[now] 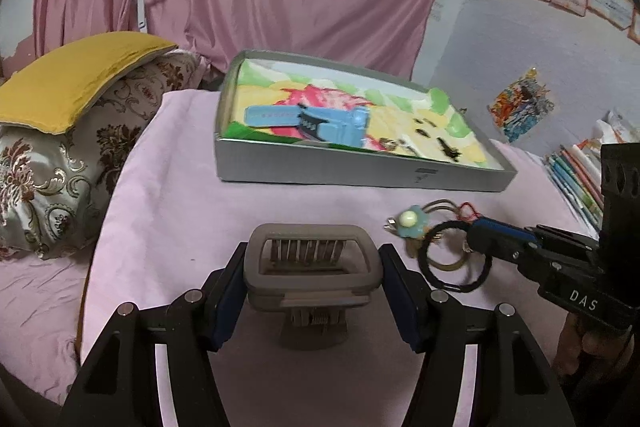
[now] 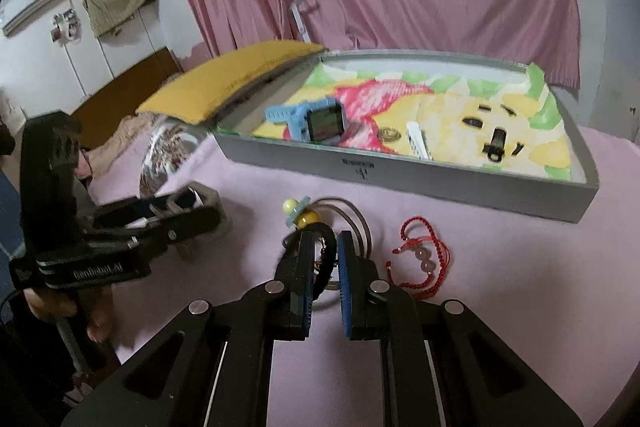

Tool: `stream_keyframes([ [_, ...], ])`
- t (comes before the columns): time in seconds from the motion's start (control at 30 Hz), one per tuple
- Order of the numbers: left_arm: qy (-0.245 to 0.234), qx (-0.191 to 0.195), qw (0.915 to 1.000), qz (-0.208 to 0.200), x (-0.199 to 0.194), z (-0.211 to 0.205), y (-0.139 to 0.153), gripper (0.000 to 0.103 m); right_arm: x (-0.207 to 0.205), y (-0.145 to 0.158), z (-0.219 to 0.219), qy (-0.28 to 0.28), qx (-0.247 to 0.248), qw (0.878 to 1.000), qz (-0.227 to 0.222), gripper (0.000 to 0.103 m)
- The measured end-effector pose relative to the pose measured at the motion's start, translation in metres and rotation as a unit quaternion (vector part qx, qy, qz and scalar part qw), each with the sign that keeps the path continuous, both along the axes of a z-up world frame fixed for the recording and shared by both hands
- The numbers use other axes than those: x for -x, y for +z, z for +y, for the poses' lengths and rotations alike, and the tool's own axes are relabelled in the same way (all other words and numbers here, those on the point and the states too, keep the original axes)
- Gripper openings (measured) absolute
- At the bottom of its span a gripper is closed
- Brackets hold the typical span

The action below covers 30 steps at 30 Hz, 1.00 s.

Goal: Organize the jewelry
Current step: 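Lift the grey claw clip with the left tool while the right tool lifts the black hair tie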

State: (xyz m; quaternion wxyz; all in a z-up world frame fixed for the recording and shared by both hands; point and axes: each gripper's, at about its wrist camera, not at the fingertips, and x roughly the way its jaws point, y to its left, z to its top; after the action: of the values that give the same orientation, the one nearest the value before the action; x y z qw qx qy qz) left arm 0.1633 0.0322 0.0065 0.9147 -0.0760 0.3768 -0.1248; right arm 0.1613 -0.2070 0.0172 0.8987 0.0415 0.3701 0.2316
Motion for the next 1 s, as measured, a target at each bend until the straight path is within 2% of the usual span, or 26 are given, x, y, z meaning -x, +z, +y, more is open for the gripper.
stream_keyframes([
  [0.03,-0.003,0.005,1.0000,-0.007,0.003,-0.002,0.002,0.060,0.002,0.002,-0.001,0.000,-0.002,1.000,-0.005,0.005],
  [0.2,-0.009,0.016,0.9992,-0.036,0.010,-0.012,0.009,0.060,0.010,0.010,-0.005,-0.001,-0.005,1.000,-0.029,0.005],
  [0.5,-0.011,0.026,0.9984,-0.049,0.014,-0.021,0.017,0.060,0.019,0.018,-0.013,0.006,-0.018,0.999,-0.045,0.005],
  [0.8,-0.016,0.023,0.9987,-0.041,0.016,-0.027,0.014,0.060,0.017,-0.002,-0.016,0.006,-0.009,1.000,0.001,0.005],
  [1.0,-0.021,0.023,0.9989,-0.036,0.017,-0.031,0.013,0.060,0.016,-0.014,-0.026,-0.001,-0.021,0.999,0.031,0.005],
])
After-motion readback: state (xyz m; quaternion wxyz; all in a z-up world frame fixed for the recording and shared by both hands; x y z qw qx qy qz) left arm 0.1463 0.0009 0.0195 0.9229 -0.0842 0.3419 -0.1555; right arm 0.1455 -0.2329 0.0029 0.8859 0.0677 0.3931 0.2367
